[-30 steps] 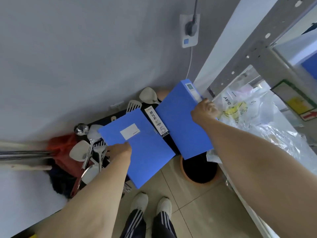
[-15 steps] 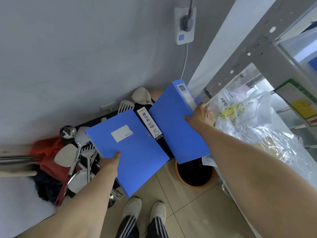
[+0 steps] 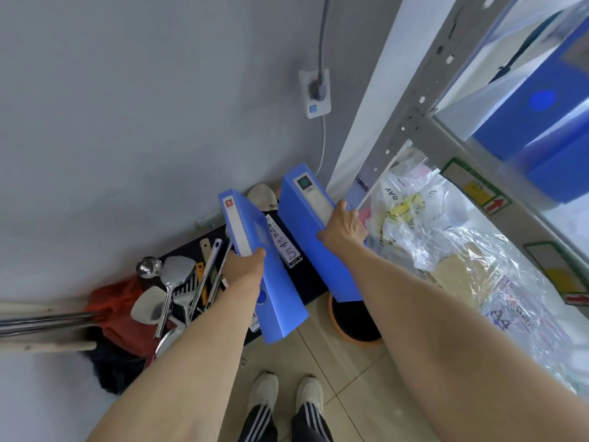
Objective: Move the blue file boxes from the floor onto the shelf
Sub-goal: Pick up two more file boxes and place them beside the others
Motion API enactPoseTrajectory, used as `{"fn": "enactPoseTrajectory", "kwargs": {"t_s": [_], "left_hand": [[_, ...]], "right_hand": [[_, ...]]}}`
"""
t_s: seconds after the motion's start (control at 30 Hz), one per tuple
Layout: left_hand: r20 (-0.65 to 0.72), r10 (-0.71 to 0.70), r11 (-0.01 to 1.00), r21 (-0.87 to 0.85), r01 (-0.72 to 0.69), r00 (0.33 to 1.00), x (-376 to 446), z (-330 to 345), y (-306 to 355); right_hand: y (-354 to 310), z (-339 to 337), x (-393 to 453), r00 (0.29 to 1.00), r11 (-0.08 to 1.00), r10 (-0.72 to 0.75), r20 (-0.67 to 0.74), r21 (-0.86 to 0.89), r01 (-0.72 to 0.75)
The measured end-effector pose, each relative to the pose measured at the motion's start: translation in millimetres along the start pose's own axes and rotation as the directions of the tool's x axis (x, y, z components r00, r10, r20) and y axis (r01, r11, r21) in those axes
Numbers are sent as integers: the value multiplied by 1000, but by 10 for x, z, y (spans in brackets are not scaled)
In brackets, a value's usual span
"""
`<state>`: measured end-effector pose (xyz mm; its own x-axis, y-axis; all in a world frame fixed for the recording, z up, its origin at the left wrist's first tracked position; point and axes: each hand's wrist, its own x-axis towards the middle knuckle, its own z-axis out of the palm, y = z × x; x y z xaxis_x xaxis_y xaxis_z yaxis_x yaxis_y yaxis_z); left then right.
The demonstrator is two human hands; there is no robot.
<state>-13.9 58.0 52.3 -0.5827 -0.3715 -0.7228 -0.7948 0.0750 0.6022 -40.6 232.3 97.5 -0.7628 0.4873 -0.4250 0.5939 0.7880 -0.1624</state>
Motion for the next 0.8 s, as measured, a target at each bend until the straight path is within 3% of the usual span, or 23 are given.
{"fn": "enactPoseTrajectory", "kwargs": {"t_s": [0.17, 0.3, 0.6, 0.8], "left_hand": [[95, 242, 968, 50, -247, 966, -556, -130, 407], [110, 372, 925, 38, -378, 922, -1113, -315, 664], [183, 705, 698, -7, -716, 685, -2381, -598, 1001], [178, 822, 559, -68, -826, 541, -3190, -714, 878]], "right_hand": [[-55, -370, -489, 997, 990, -17, -82, 140, 28], [-72, -683, -976, 984, 947, 51, -168, 320, 5], [-19, -1271, -1989, 890, 716, 206, -406, 683, 146], [387, -1631, -2619, 833, 615, 274, -481, 753, 232]]}}
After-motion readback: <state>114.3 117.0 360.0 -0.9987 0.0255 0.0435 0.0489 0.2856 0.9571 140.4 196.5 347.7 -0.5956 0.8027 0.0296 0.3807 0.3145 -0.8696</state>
